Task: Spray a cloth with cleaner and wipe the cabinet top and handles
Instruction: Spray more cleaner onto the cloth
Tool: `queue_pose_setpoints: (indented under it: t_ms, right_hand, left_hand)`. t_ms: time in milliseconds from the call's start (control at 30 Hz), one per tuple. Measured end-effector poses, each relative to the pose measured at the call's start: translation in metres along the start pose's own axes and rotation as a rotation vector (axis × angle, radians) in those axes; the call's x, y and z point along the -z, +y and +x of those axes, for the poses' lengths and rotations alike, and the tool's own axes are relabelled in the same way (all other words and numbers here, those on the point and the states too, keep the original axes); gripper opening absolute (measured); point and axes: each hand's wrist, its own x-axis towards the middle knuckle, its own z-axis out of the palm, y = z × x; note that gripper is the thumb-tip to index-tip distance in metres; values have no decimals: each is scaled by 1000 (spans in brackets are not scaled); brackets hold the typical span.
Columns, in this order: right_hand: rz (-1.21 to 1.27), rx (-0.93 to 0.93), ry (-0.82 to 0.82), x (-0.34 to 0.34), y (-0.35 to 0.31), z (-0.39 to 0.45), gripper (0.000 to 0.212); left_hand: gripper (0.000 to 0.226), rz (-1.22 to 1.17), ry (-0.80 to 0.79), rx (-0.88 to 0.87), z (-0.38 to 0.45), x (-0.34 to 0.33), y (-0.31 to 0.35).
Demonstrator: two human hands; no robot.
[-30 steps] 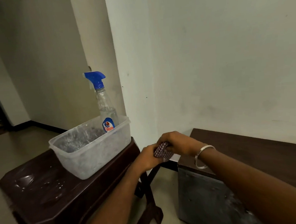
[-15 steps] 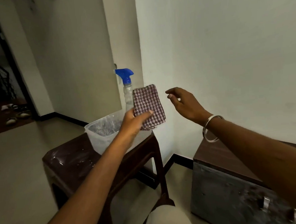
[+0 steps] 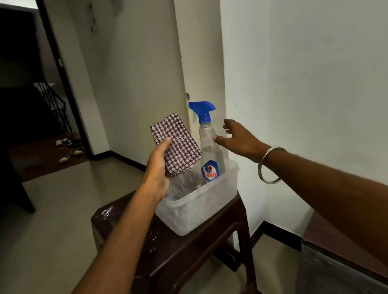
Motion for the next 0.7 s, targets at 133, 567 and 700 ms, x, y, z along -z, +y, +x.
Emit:
queue_pose_setpoints:
  t_ms: [133,567,700]
  right_hand:
    - [166,-51,-39,-17,-5,25,71]
    - [383,146,-44,-39,-27,37,29]
    - [394,274,-40,-48,-38,29,38]
  left_hand:
    - [47,-102,43,19,17,11,-7]
    - [57,-340,-59,73,35,25,-4]
    - [58,-336,-76,79,36,23,-6]
